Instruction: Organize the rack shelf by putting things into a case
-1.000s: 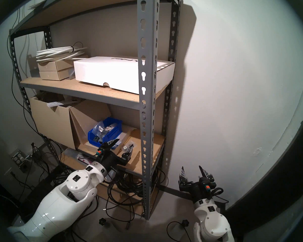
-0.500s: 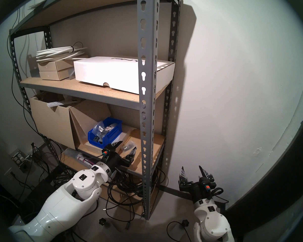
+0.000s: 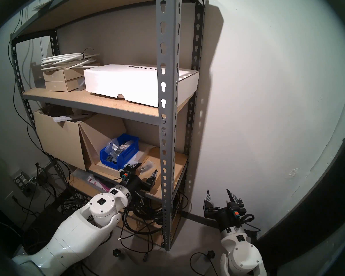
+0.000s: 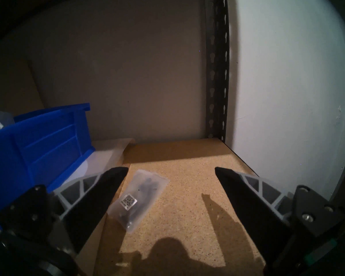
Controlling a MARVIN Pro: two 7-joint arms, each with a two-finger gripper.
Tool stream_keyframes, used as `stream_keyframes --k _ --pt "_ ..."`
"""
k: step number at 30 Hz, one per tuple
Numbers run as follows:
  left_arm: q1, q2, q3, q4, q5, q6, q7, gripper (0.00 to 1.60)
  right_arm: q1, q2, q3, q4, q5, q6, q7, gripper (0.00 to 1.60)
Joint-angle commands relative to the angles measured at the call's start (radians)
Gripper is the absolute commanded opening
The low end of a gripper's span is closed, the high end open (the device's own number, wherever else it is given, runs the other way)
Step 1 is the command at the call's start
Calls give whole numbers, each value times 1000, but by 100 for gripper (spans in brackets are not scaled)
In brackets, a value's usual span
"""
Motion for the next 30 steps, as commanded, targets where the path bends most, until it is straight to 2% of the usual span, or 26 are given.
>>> stream_keyframes --k 1,17,30 --pt "-41 -19 4 -4 0 -3 -10 160 1 0 0 -20 0 -3 0 160" --pt "-71 -46 26 32 29 61 34 160 1 0 0 -20 0 -2 0 160" --pt "-105 -74 44 87 39 100 33 160 1 0 0 -20 0 -2 0 160"
